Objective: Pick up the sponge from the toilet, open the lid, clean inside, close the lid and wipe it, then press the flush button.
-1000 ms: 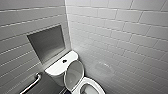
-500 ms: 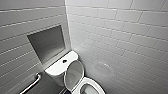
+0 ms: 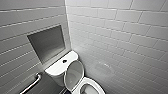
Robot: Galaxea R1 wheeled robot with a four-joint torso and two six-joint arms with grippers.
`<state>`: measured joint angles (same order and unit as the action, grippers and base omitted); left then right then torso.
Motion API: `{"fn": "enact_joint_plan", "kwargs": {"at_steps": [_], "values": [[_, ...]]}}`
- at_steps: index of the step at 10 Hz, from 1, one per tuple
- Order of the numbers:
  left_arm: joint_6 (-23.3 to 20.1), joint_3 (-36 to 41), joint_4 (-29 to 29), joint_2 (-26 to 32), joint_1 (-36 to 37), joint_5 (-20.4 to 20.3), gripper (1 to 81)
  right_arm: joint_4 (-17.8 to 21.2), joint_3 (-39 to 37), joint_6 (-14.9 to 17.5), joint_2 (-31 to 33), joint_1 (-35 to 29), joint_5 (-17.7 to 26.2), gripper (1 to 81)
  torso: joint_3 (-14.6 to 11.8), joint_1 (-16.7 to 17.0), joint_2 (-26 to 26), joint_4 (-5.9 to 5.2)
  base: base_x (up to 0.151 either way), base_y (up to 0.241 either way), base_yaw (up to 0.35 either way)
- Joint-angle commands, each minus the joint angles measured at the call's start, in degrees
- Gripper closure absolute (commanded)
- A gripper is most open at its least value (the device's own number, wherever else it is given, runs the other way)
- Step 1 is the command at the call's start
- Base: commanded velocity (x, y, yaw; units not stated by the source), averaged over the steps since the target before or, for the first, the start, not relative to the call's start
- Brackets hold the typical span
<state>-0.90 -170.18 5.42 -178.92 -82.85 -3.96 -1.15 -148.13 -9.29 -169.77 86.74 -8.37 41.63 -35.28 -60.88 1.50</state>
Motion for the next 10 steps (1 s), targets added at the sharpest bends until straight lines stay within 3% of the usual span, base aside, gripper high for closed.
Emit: {"fn": "enact_joint_plan", "kwargs": {"at_steps": [1,8,10], "values": [[-0.77,0.20,-0.77,-0.82,1.06,3.96,1.0,-0.79,0.13,0.23,0.19,0.24,3.54,81.1,0.00,0.00,0.00,0.00,0.000,0.000,0.000],[-0.86,0.20,-1.21,-0.39,0.97,3.87,1.0,-1.93,-0.13,0.15,-0.07,-0.20,3.54,81.1,-0.02,0.04,0.00,0.00,0.000,0.000,0.000],[-0.86,0.20,-1.21,-0.39,0.97,3.87,1.0,-1.93,-0.13,0.15,-0.07,-0.29,3.54,81.1,-0.05,0.13,-0.04,0.00,0.075,0.000,0.000]]}}
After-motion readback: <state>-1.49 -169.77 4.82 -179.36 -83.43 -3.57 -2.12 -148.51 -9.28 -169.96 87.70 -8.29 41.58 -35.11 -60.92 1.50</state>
